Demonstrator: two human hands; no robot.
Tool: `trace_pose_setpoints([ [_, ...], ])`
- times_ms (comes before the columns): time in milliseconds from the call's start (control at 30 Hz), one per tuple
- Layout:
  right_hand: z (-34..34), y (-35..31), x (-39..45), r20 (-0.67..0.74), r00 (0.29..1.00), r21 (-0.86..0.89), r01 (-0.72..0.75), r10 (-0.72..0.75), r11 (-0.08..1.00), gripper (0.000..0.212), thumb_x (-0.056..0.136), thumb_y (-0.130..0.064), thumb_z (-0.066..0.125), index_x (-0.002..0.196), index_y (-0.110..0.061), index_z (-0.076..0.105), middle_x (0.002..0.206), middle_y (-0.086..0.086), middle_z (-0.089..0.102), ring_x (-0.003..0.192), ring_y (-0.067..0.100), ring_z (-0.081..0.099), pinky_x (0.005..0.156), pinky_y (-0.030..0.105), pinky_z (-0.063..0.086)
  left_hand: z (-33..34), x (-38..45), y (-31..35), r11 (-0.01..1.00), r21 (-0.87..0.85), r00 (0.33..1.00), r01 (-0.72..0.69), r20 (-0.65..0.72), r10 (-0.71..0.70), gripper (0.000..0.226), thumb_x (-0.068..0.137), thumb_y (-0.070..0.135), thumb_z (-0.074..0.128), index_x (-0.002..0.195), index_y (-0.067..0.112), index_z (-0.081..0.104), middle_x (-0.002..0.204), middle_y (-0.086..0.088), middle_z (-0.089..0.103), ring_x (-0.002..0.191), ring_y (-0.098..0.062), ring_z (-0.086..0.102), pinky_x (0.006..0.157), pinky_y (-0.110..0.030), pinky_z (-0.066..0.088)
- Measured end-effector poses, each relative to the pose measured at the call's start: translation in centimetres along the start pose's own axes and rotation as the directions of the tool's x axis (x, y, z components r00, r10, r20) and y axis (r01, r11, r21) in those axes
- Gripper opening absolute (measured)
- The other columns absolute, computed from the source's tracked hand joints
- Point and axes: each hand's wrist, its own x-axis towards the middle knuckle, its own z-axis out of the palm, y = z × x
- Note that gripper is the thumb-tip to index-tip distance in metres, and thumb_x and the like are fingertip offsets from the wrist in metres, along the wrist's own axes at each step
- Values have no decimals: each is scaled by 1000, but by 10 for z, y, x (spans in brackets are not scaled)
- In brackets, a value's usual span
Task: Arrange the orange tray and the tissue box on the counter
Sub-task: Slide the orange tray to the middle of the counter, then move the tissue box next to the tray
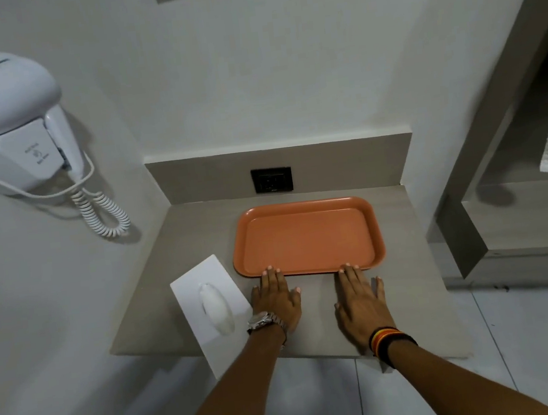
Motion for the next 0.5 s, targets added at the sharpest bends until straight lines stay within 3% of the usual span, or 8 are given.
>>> trace_pose_setpoints([
  [167, -2, -1, 19, 5, 1000, 2, -16, 16, 1000, 75, 98, -31, 41, 161, -14, 4, 170, 5, 0, 157, 22, -1, 124, 60, 4, -14, 28, -16, 995, 58, 996, -79, 53, 76, 67, 103, 45, 18, 160, 16, -5, 169, -2, -11, 157, -18, -7, 125, -48, 1],
  [500, -5, -6, 50, 12, 999, 19, -45, 44, 999, 73, 99, -29, 41, 161, -15, 3, 170, 4, -1, 157, 22, -2, 123, 60, 0, -19, 59, -30, 988, 84, 991, -132, 35, 130, 68, 102, 47, 14, 159, 19, -10, 168, 2, -16, 156, -16, -11, 125, -49, -3],
])
